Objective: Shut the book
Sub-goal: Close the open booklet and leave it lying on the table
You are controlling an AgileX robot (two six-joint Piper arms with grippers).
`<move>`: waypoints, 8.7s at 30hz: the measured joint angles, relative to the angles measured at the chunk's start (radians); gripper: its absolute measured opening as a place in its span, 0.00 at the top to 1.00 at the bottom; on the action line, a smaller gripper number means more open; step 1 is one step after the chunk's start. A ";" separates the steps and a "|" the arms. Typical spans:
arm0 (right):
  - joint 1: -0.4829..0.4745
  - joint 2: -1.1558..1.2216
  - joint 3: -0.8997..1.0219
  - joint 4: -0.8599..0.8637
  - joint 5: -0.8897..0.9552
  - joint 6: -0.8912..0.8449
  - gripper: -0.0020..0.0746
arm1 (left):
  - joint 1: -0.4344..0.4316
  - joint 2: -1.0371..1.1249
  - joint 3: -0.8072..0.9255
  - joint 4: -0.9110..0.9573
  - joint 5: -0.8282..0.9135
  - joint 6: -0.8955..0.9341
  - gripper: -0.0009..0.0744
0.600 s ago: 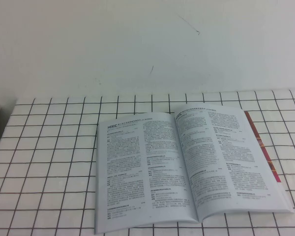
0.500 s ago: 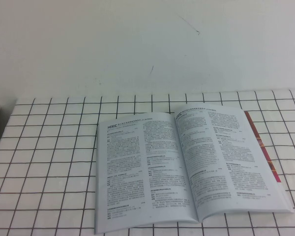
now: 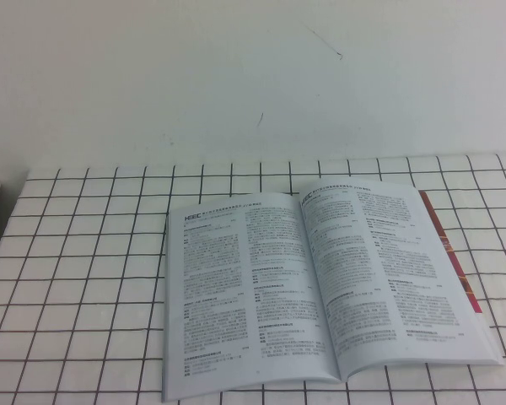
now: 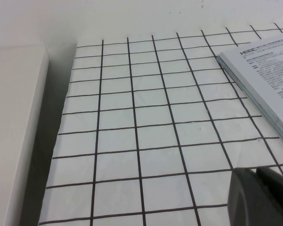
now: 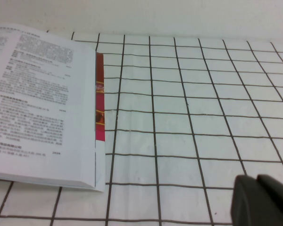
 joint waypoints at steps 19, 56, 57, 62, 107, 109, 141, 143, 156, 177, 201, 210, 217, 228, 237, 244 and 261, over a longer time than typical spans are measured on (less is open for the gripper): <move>0.000 0.000 0.000 0.000 0.000 0.000 0.98 | 0.000 0.000 0.000 0.000 0.000 -0.004 0.99; 0.000 0.000 -0.041 0.106 -1.195 0.010 0.98 | 0.000 0.000 -0.008 -0.169 -1.090 -0.422 0.99; 0.000 0.000 -0.082 0.129 -1.175 0.021 0.98 | 0.000 0.000 -0.027 -0.128 -1.077 -0.438 0.99; 0.000 0.004 -0.369 0.184 -0.919 0.043 0.98 | 0.000 0.000 -0.266 -0.041 -0.955 -0.472 0.99; 0.319 1.628 -1.226 0.572 0.373 -0.671 0.98 | 0.000 1.252 -0.658 -0.720 0.222 0.220 0.99; 0.322 1.719 -1.291 0.578 0.402 -0.673 0.98 | 0.000 1.298 -0.658 -0.798 0.218 0.294 0.99; 0.327 2.116 -1.483 0.645 0.461 -0.761 0.98 | -0.002 1.822 -0.684 -1.573 0.189 1.134 0.99; 0.327 2.116 -1.483 0.645 0.461 -0.761 0.98 | -0.017 1.836 -0.696 -1.577 0.196 1.134 0.99; 0.327 2.121 -1.483 0.633 0.461 -0.761 0.98 | -0.161 1.883 -0.814 -1.572 0.178 1.122 0.99; 0.327 2.061 -1.481 0.556 0.433 -0.697 0.98 | -0.301 1.746 -1.078 -1.512 0.280 0.949 0.99; 0.266 1.145 -1.477 0.346 0.536 -0.582 0.98 | -0.479 1.672 -1.329 -1.338 0.293 0.836 0.99; 0.266 0.944 -1.400 0.316 0.567 -0.582 0.98 | -0.479 1.288 -1.349 -0.746 0.466 0.506 0.99; 0.266 0.602 -1.093 0.325 0.520 -0.582 0.98 | -0.479 0.895 -1.287 -0.220 0.572 0.146 0.99; 0.266 0.224 -0.485 0.342 0.134 -0.593 0.98 | -0.479 0.137 -0.650 0.239 0.343 -0.405 0.99; 0.266 0.220 -0.410 0.353 0.006 -0.583 0.98 | -0.479 0.034 -0.474 0.320 0.324 -0.520 0.99; 0.266 0.220 -0.410 0.353 0.006 -0.583 0.98 | -0.479 0.033 -0.464 0.332 0.353 -0.520 0.99; 0.266 0.220 -0.410 0.353 0.006 -0.583 0.98 | -0.479 0.031 -0.434 0.436 0.363 -0.485 0.99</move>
